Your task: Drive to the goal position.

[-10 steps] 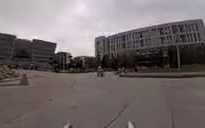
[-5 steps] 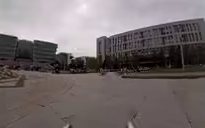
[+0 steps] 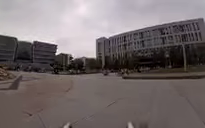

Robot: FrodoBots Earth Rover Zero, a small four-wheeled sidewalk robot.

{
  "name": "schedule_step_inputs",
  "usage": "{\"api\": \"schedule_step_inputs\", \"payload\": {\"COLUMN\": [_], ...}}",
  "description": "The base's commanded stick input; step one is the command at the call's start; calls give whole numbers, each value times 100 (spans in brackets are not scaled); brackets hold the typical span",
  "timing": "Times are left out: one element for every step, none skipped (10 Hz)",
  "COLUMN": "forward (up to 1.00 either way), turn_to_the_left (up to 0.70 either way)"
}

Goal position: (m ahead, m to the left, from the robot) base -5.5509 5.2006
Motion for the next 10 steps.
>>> {"api": "schedule_step_inputs", "payload": {"forward": [70, 70, 70, 70, 70, 70, 70, 70, 70, 70], "turn_to_the_left": [0, 0, 0, 0, 0, 0, 0, 0, 0, 0]}}
